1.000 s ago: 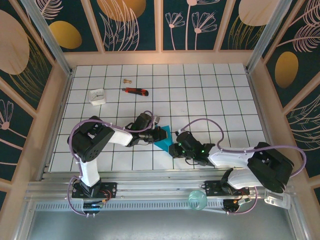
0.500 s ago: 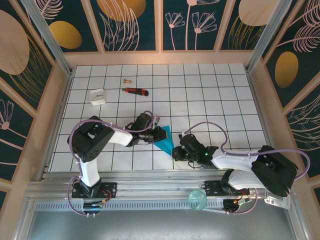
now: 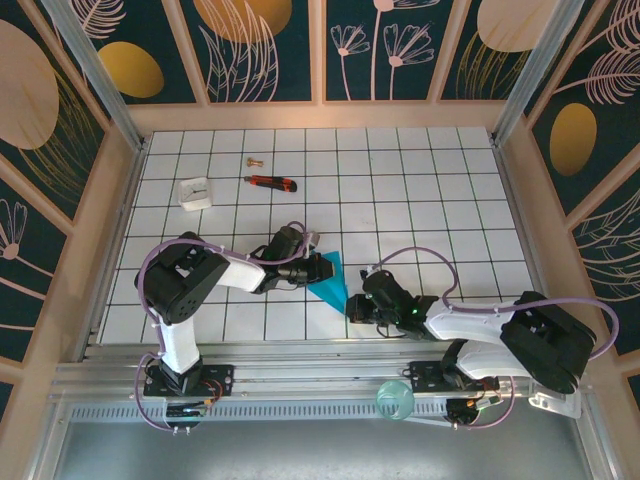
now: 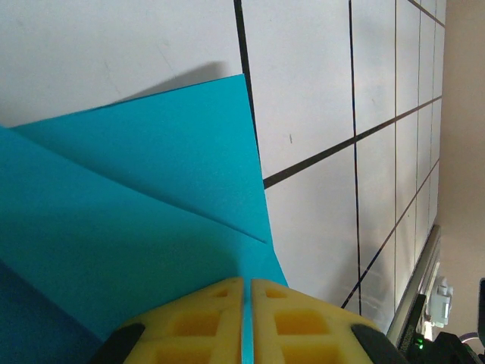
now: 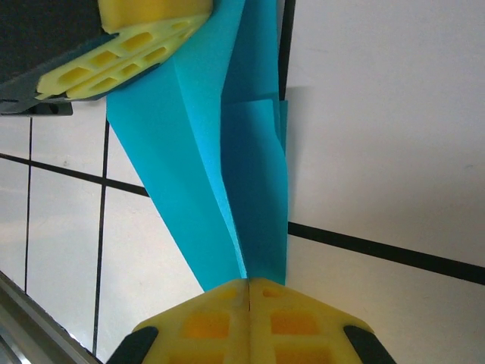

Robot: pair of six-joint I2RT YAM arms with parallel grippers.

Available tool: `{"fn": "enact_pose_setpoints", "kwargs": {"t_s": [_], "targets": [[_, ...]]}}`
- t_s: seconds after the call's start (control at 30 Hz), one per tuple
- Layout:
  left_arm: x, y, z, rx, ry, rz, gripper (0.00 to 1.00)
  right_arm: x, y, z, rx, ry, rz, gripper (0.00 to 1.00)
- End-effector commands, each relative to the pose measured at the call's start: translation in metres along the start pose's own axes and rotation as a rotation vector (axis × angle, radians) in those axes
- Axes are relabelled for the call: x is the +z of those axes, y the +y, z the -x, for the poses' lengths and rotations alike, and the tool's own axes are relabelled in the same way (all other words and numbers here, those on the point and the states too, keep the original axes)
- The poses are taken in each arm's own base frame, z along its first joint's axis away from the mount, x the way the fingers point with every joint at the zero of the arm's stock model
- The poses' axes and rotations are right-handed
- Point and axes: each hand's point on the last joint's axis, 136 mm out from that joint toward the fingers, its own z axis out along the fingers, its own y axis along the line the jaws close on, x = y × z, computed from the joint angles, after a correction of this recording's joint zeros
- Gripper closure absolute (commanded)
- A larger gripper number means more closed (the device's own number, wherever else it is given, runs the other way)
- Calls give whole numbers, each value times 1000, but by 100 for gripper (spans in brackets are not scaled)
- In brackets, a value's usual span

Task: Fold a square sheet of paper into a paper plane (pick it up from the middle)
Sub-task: Fourth fold the wing at the center of the table.

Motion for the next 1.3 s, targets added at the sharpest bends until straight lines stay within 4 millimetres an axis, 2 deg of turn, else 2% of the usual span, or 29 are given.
{"fn": "enact_pose_setpoints", "kwargs": {"t_s": [0.0, 0.23, 0.43, 0.57, 0.77, 0.93, 1.27], "targets": [[3, 23, -3, -7, 7, 70, 87, 3, -16, -12, 43, 41, -35, 97], [3, 24, -3, 0, 7, 75, 87, 6, -24, -21, 50, 69, -51, 96], [4, 23, -2, 5, 6, 75, 87, 6, -27, -19, 48, 65, -67, 95], [4, 23, -2, 6, 8, 77, 87, 2, -20, -11, 31, 41, -42, 93], [3, 23, -3, 9, 11, 78, 87, -8, 1, 10, 27, -9, 52, 86], [3, 24, -3, 8, 12, 78, 87, -11, 8, 24, 34, -32, 89, 81], [4, 22, -3, 10, 17, 76, 87, 2, 17, 40, 21, -36, 115, 76]]}}
